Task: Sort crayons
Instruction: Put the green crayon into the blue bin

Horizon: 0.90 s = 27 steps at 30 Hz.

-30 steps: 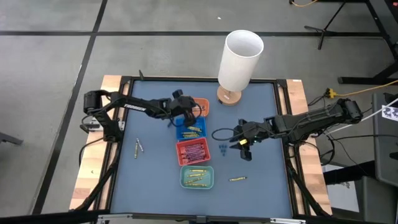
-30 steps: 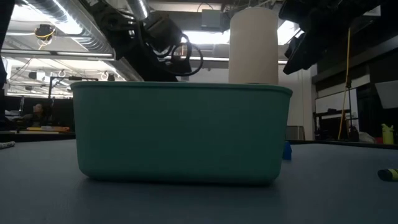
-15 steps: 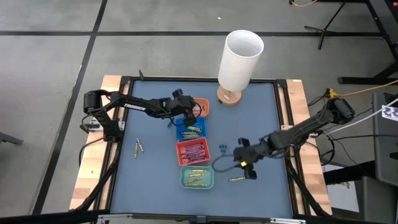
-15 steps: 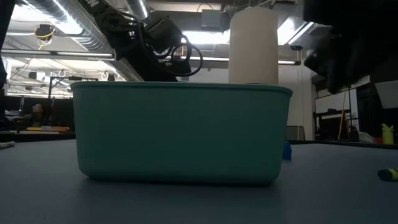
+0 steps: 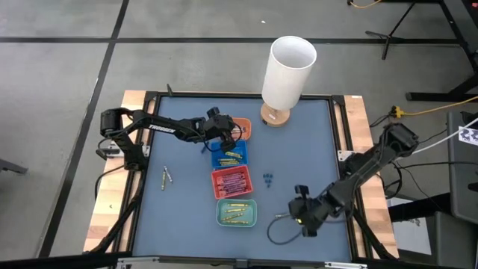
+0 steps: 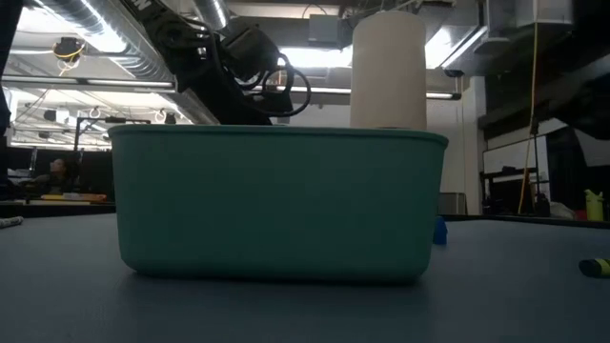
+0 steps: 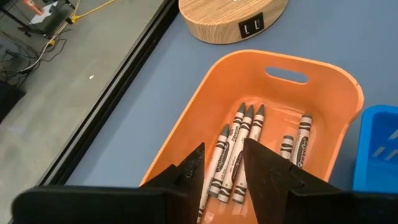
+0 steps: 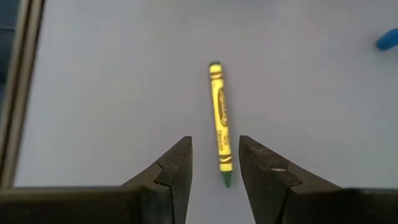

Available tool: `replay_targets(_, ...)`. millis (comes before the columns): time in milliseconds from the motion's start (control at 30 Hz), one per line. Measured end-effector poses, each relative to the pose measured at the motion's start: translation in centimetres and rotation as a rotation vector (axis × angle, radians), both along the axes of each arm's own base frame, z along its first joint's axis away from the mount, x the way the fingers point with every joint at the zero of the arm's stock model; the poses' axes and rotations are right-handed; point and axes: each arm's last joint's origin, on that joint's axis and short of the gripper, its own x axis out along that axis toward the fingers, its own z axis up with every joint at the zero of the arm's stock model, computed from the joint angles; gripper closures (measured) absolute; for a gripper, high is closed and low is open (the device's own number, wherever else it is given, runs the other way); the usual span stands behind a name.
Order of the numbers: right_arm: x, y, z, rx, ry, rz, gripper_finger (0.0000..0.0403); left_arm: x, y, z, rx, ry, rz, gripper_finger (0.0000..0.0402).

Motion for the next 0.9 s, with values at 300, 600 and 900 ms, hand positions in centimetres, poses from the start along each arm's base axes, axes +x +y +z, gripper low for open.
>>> replay_targets(300, -0.2, 1.1, -2.5, -0.102, 0.028, -0.008, 0.0274, 0.0, 0.0, 0.0, 0.000, -0.001, 0.000, 0.0306)
replay_targets(600, 0.1, 1.3, -4.3, -0.145, 0.066, -0.040, 0.0278, 0.0, 0.0, 0.0, 0.001, 0.001, 0.000, 0.0306)
replay_targets(900, 0.1, 1.4, -4.4, -0.131, 0.072, -0.035, 0.0357, 0.0, 0.0, 0.0, 0.001, 0.001, -0.001, 0.0306)
